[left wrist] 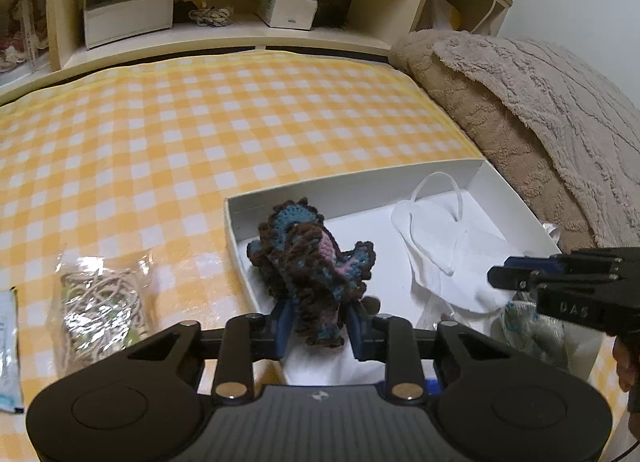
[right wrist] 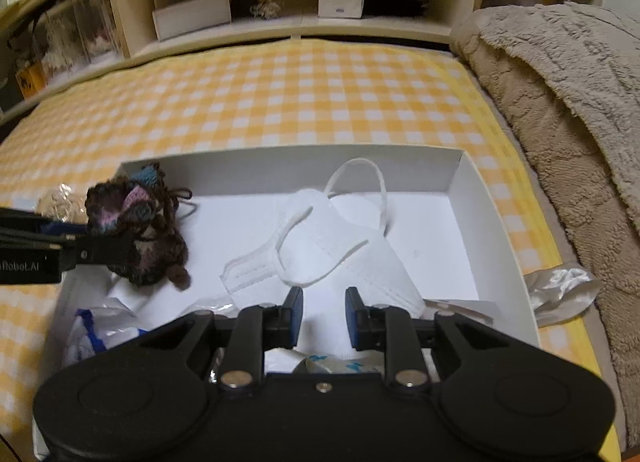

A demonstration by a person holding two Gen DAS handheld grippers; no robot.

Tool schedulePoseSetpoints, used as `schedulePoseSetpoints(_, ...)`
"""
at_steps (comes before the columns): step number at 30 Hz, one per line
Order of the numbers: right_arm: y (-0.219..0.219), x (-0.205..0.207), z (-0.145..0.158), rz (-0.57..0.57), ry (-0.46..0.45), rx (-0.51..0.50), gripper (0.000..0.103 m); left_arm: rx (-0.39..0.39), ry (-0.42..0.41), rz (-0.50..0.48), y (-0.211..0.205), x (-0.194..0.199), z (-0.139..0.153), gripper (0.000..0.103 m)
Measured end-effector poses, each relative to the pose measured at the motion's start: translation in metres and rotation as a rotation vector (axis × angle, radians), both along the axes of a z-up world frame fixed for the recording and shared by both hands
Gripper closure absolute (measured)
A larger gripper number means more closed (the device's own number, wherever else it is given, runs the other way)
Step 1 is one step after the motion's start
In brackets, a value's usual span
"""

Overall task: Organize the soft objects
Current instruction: 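Release the toy from the left tool while the right tool releases the mask into the box, then move both open tools back toward the white sachet and rubber band bag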

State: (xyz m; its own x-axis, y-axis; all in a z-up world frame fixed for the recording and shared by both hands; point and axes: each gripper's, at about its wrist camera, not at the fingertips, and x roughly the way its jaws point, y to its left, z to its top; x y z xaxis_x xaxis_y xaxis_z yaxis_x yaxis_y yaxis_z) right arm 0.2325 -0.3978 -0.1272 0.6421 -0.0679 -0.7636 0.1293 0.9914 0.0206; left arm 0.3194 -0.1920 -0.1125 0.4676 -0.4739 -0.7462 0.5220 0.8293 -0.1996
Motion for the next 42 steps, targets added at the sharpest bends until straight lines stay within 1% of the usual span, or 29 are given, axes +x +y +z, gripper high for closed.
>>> schedulePoseSetpoints(3,0.001,-0.006,0.007,-0.007,-0.018,0.001,0.080,0.001,-0.007,0.010,0.008,-0.006,0.006,0.076)
schedulePoseSetpoints(5,0.001,-0.011,0.011,-0.010,-0.030,0.007,0.079,0.001,-0.014,0.023,0.009,-0.010,0.010,0.073)
schedulePoseSetpoints(6,0.002,-0.013,0.014,-0.011,-0.036,0.010,0.078,-0.002,-0.013,0.026,0.011,-0.012,0.012,0.068)
schedulePoseSetpoints(8,0.002,-0.017,0.016,-0.015,-0.044,0.014,0.070,-0.014,-0.008,0.035,0.013,-0.014,0.018,0.061)
schedulePoseSetpoints(10,0.004,-0.021,0.019,-0.017,-0.053,0.020,0.068,-0.020,-0.013,0.033,0.014,-0.018,0.024,0.054)
schedulePoseSetpoints(12,0.005,-0.027,0.024,-0.022,-0.068,0.025,0.066,-0.020,-0.026,0.035,0.013,-0.023,0.030,0.038)
schedulePoseSetpoints(14,0.006,-0.032,0.028,-0.029,-0.082,0.026,0.061,-0.024,-0.043,0.038,0.014,-0.028,0.037,0.029)
schedulePoseSetpoints(15,0.007,-0.033,0.030,-0.033,-0.090,0.025,0.059,-0.025,-0.051,0.041,0.011,-0.031,0.040,0.025)
schedulePoseSetpoints(18,0.011,-0.042,0.039,-0.045,-0.119,0.025,0.053,-0.024,-0.072,0.042,0.011,-0.039,0.048,0.020)
schedulePoseSetpoints(21,0.016,-0.052,0.051,-0.050,-0.153,0.016,0.045,-0.024,-0.084,0.045,0.012,-0.046,0.054,0.014)
schedulePoseSetpoints(26,0.023,-0.067,0.070,-0.072,-0.205,-0.002,0.038,-0.041,-0.103,0.051,0.018,-0.060,0.064,0.006)
schedulePoseSetpoints(28,0.025,-0.073,0.076,-0.076,-0.223,-0.008,0.036,-0.046,-0.111,0.054,0.021,-0.065,0.069,0.005)
schedulePoseSetpoints(31,0.029,-0.083,0.082,-0.080,-0.239,-0.018,0.033,-0.054,-0.126,0.058,0.025,-0.074,0.076,0.001)
schedulePoseSetpoints(33,0.033,-0.089,0.087,-0.086,-0.251,-0.029,0.030,-0.059,-0.140,0.058,0.027,-0.079,0.080,0.000)
schedulePoseSetpoints(35,0.037,-0.096,0.092,-0.099,-0.268,-0.052,0.022,-0.061,-0.145,0.056,0.029,-0.084,0.084,0.000)
schedulePoseSetpoints(39,0.045,-0.108,0.101,-0.094,-0.289,-0.068,0.012,-0.069,-0.152,0.049,0.034,-0.096,0.090,0.000)
schedulePoseSetpoints(41,0.050,-0.114,0.104,-0.091,-0.296,-0.077,0.003,-0.073,-0.164,0.051,0.037,-0.102,0.093,0.000)
schedulePoseSetpoints(42,0.053,-0.116,0.105,-0.093,-0.300,-0.082,0.003,-0.074,-0.171,0.050,0.038,-0.105,0.095,0.000)
